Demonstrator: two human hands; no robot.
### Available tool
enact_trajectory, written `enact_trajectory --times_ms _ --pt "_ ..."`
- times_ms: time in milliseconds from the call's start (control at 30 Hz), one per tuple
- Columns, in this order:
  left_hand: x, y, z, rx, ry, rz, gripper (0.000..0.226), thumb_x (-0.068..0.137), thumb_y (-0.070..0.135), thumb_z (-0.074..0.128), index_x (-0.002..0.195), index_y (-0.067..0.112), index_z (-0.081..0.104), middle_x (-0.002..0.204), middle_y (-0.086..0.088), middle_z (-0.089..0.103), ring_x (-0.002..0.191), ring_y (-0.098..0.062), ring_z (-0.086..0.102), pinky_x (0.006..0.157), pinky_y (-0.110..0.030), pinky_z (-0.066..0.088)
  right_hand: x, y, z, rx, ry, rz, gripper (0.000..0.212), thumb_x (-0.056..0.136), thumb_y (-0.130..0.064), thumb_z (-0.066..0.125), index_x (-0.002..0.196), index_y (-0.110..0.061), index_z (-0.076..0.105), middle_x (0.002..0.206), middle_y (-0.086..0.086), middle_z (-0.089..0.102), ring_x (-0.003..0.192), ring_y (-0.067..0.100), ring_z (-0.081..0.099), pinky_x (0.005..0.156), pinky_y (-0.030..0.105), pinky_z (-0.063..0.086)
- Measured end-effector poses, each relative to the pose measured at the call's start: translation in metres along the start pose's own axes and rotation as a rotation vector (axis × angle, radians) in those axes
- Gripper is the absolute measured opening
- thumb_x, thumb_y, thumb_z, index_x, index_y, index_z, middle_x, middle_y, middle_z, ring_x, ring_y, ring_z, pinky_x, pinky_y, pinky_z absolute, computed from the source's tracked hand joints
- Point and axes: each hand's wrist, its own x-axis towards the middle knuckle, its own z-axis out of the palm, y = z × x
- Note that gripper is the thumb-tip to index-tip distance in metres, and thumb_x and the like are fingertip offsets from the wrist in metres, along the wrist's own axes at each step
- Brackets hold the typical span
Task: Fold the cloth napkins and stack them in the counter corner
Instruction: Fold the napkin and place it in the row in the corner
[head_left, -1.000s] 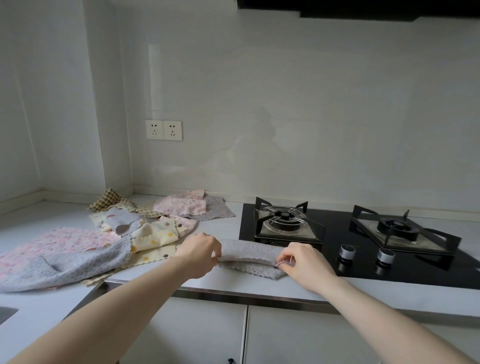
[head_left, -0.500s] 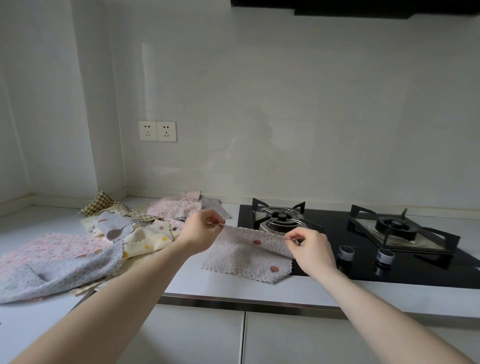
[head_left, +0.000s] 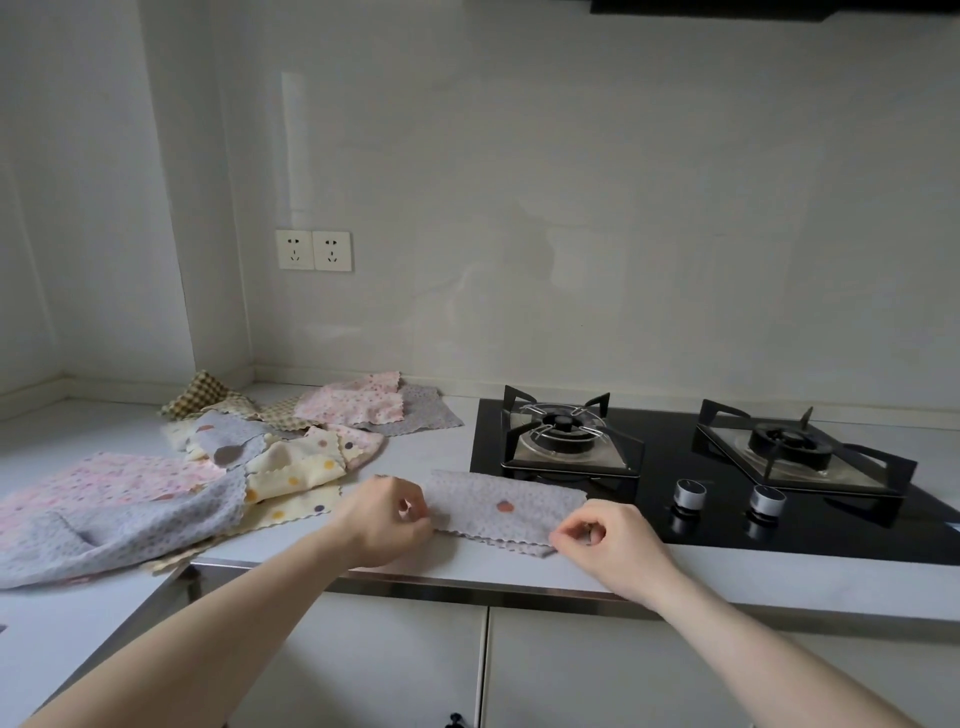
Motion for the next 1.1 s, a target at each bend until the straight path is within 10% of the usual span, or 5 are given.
enact_trajectory --times_ms 167,333,467,667,1100 --pt "0.006 0.030 -0.002 0.021 0.009 0.063 0.040 0.076 0.059 0.049 0.099 0.035 0.071 0.122 0.014 0.065 0.117 -0.012 0.053 0.097 -0.034 0.049 0.017 0.006 0.007 -0.004 0.230 0.172 0.015 0.091 -0.043 0.067 0.104 -0.037 0.069 0.100 -0.017 0.068 0.085 0.004 0.059 0.074 0.028 0.048" --pt "0.012 0.069 0.028 0.065 -0.184 0.174 0.065 0.088 0.054 0.048 0.151 0.038 0.040 0.164 0.003 0.029 0.150 -0.022 0.024 0.122 -0.045 0.025 0.029 0.009 0.026 -0.365 0.092 0.354 0.057 0.094 -0.065 0.046 0.142 -0.035 0.051 0.143 -0.005 0.051 0.131 0.025 0.044 0.108 0.040 0.034" --pt "0.016 0.075 0.050 0.119 -0.251 0.165 0.068 0.095 0.064 0.039 0.157 0.038 0.029 0.168 0.005 0.020 0.154 -0.020 0.012 0.125 -0.046 0.015 0.036 0.008 0.025 -0.317 0.070 0.413 0.051 0.088 -0.064 0.051 0.132 -0.039 0.055 0.139 -0.005 0.050 0.129 0.025 0.043 0.108 0.040 0.032" --pt "0.036 0.046 0.030 -0.005 -0.073 0.077 0.052 0.093 0.054 0.044 0.140 0.032 0.051 0.138 0.002 0.053 0.127 -0.022 0.048 0.102 -0.039 0.041 0.030 0.011 0.023 -0.025 0.191 0.327 0.005 0.084 -0.034 0.062 0.083 -0.030 0.058 0.085 -0.015 0.067 0.090 0.018 0.059 0.090 0.038 0.039" --pt "0.029 0.008 0.046 0.038 -0.038 -0.075 0.057 0.096 0.057 0.046 0.148 0.034 0.041 0.152 0.006 0.050 0.141 -0.021 0.040 0.115 -0.040 0.030 0.028 0.017 0.014 0.313 0.325 0.401 0.021 0.089 -0.027 0.073 0.103 -0.029 0.057 0.101 -0.009 0.070 0.090 0.009 0.067 0.083 0.041 0.059"
